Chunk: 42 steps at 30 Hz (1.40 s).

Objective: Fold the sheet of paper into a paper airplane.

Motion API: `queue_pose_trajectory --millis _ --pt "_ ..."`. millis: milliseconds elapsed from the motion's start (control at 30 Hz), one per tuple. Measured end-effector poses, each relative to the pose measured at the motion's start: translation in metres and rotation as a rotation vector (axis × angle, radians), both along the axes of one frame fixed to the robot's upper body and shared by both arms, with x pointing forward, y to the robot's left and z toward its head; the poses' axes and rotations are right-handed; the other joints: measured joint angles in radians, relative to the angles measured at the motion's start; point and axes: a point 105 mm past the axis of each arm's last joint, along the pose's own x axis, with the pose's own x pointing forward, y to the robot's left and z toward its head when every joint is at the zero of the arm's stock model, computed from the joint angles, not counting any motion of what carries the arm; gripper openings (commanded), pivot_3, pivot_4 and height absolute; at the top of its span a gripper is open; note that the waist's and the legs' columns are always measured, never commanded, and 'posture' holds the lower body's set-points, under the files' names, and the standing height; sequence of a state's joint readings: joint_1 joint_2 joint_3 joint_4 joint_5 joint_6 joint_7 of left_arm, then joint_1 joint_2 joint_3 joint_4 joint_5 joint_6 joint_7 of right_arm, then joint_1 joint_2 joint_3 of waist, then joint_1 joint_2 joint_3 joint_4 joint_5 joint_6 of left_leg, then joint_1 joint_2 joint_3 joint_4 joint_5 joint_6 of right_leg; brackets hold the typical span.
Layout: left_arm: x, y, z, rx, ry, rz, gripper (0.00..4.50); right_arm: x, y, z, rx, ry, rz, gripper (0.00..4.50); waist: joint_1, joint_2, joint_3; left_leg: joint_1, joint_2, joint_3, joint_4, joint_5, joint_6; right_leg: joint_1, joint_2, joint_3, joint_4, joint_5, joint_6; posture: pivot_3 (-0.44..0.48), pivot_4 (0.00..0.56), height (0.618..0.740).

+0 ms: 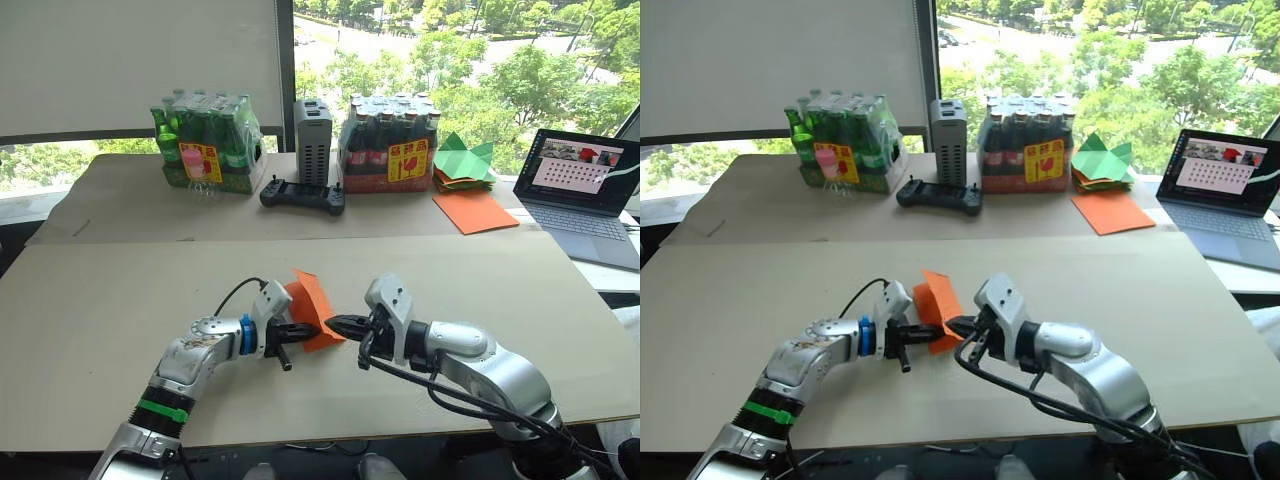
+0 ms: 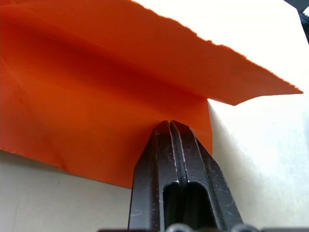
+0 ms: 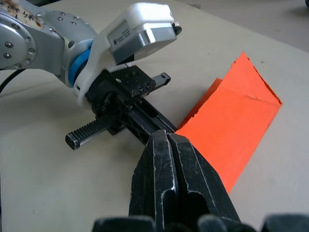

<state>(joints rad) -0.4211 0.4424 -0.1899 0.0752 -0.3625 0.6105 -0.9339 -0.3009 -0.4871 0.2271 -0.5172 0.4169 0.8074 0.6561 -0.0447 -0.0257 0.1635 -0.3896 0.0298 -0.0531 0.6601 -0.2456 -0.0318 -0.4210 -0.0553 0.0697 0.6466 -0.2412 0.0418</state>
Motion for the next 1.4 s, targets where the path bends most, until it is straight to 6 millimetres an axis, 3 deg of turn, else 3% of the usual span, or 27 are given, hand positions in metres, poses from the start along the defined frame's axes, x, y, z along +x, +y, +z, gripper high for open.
queue_pose_trajectory --millis 267,433,933,1400 --pt "0.0 -0.001 0.0 0.002 -0.003 0.0 0.0 -0.011 0.01 -0.01 -0.003 0.044 0.057 0.02 0.0 0.0 0.0 0.0 0.0 0.0 0.0 0.0 0.0 0.0 0.0 0.0 0.0 0.0 0.0 0.0 0.15 0.74" --pt "0.001 -0.002 0.001 -0.001 -0.005 -0.002 0.0 -0.009 0.011 -0.023 -0.021 0.084 0.035 0.02 0.001 0.0 0.0 0.0 0.0 0.0 0.0 0.0 0.0 0.0 0.0 0.0 0.0 0.0 0.0 0.0 0.15 0.74" --pt "0.001 -0.003 0.001 -0.005 -0.002 0.0 0.0 -0.004 0.024 -0.028 -0.003 0.075 -0.012 0.02 0.001 0.0 0.0 0.0 0.0 0.0 0.0 0.0 0.0 0.0 0.0 0.0 0.0 0.0 0.0 0.0 0.15 0.74" --pt "0.001 -0.004 0.001 -0.007 -0.002 0.0 0.0 0.003 0.013 -0.034 -0.097 0.013 -0.074 0.02 0.001 0.0 0.0 0.0 0.0 0.0 0.0 0.0 0.0 0.0 0.0 0.0 0.001 0.0 0.0 0.0 0.15 0.74"
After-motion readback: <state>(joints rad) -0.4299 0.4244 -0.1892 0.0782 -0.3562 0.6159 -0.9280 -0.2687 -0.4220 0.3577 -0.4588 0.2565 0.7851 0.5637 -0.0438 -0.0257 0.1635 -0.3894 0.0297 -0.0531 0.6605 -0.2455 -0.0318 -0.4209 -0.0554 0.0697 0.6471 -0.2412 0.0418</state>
